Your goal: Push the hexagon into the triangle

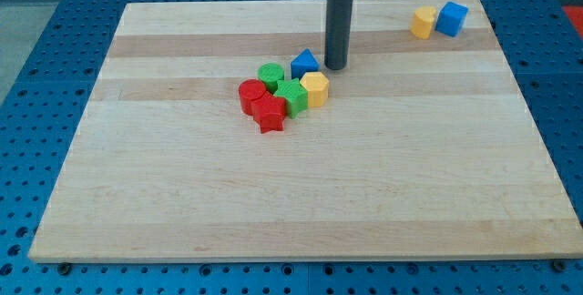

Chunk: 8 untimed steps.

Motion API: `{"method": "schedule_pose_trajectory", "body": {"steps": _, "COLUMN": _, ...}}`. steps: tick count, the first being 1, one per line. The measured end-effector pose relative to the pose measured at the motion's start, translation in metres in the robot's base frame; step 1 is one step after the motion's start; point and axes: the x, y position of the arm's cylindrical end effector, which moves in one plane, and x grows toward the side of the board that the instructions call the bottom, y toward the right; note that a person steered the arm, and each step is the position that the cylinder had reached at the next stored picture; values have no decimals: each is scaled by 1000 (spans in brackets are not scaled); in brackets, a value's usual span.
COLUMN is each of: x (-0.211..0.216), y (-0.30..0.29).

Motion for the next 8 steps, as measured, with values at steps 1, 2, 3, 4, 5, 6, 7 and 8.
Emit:
{"method": "schedule_pose_trajectory", "body": {"steps": 1, "x": 16, "y": 11}}
{"method": "schedule_pose_trajectory", "body": {"steps": 2, "x": 38, "y": 11}}
{"method": "schedule_pose_trajectory", "body": {"steps": 3, "x": 69, "y": 11}}
{"method": "schedule_pose_trajectory", "body": {"steps": 4, "x": 95, "y": 10}}
{"method": "schedule_pose_trajectory", "body": {"steps": 5, "x": 101, "y": -11}}
{"method": "schedule_pose_trajectory", "body": {"steps": 6, "x": 101, "y": -25}}
{"method": "schedule_pose_trajectory", "body": {"steps": 7, "x": 101, "y": -26}}
{"method": "schedule_pose_trajectory", "body": {"steps": 8, "x": 98, "y": -26}}
